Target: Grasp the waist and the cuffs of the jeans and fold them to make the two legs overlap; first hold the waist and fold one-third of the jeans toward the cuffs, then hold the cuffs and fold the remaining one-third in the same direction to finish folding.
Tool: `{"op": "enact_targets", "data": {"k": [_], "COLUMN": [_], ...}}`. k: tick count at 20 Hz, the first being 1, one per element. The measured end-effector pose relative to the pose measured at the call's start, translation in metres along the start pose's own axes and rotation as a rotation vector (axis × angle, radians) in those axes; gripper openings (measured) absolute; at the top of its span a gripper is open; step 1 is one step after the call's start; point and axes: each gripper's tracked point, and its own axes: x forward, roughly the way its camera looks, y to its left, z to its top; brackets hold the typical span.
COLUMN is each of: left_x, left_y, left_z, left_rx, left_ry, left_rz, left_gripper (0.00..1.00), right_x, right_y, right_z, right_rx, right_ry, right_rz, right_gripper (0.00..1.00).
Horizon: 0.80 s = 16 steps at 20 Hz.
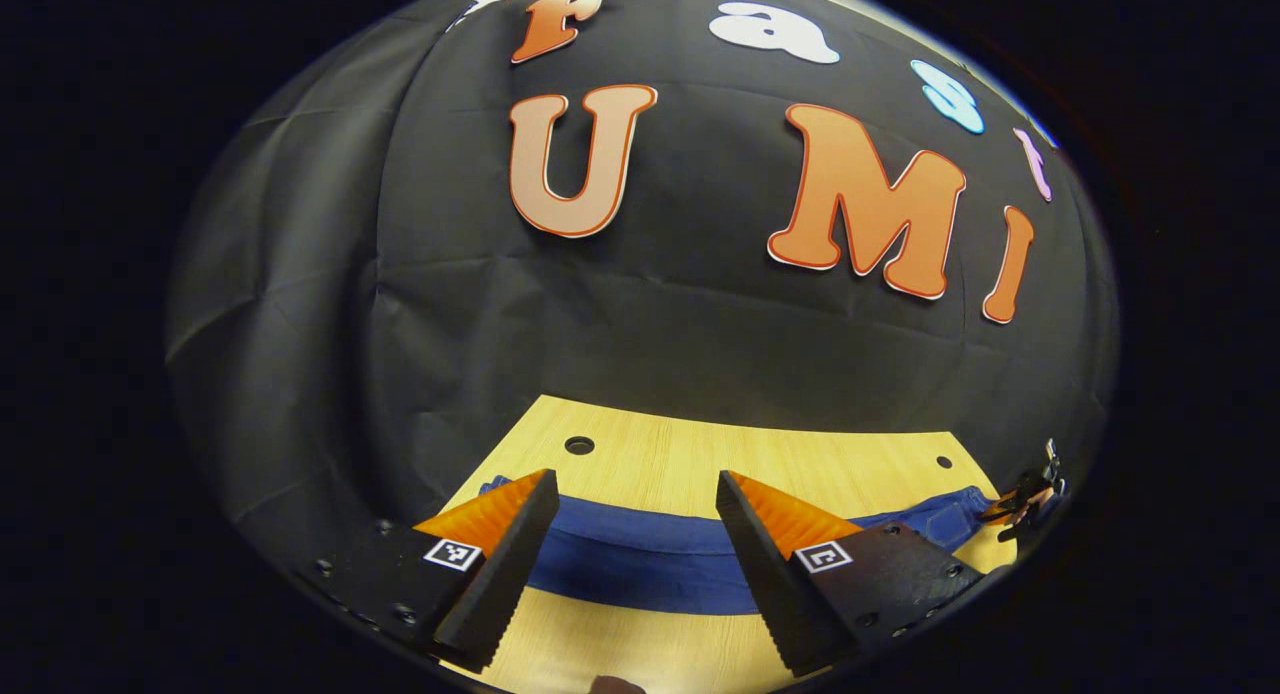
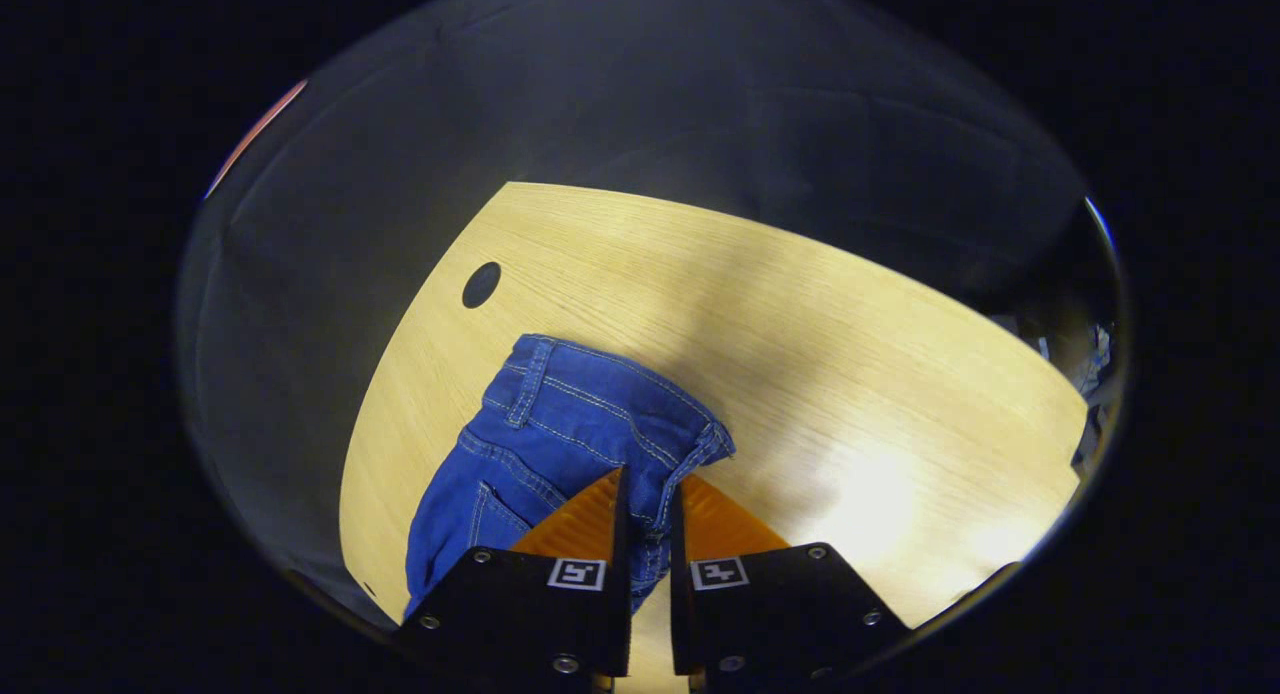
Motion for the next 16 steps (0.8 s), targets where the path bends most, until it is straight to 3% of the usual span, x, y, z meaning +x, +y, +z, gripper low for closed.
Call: {"op": "enact_targets", "data": {"k": [7,16], "left_x": [0.006,0.012], "left_y": [-0.010,-0.004], "left_z": [0.007,-0.004], "left_rx": [0.028,-0.011], "left_ry": [-0.029,-0.009], "left_rz": [-0.038,-0.076], "left_gripper": [0.98,0.98], "right_x": [-0.035,-0.107], "right_y": [0.048,0.095], "right_z": [0.012,0.013], "right_rx": [-0.162,-0.348], "right_ry": [-0.133,-0.240], "right_rz": [0.060,0.238], "right_gripper": [0.17,0.17]}}
